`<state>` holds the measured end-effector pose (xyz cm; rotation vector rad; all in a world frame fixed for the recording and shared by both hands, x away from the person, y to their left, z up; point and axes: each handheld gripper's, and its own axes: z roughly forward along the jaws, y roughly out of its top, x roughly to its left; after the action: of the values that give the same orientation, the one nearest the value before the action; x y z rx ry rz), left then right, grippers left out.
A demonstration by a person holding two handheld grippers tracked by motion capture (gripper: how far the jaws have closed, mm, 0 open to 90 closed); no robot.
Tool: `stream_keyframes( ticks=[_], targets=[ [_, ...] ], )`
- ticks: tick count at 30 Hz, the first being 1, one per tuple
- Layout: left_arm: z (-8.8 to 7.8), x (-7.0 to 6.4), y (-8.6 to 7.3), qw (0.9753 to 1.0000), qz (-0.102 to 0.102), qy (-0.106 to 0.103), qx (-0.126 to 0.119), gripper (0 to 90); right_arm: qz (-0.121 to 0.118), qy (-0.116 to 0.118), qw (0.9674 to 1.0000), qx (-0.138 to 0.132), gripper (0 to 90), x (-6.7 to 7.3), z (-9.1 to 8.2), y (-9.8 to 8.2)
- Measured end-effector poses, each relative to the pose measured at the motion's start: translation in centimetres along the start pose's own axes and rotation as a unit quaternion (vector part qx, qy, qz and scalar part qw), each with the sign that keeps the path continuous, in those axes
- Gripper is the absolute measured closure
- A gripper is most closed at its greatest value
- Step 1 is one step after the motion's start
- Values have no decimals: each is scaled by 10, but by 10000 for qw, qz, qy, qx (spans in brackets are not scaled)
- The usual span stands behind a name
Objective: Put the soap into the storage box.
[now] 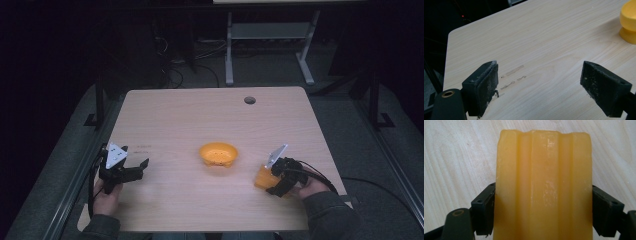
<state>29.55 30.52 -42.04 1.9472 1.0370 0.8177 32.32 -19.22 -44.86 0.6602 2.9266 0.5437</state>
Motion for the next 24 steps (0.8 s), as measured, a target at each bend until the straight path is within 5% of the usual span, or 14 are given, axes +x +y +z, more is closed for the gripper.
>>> stream_keyframes(
  ticks=[24],
  targets=[
    [-1, 1, 0, 10000, 5, 10, -2, 142, -232, -40, 9995, -196, 207, -8, -25, 18]
  ],
)
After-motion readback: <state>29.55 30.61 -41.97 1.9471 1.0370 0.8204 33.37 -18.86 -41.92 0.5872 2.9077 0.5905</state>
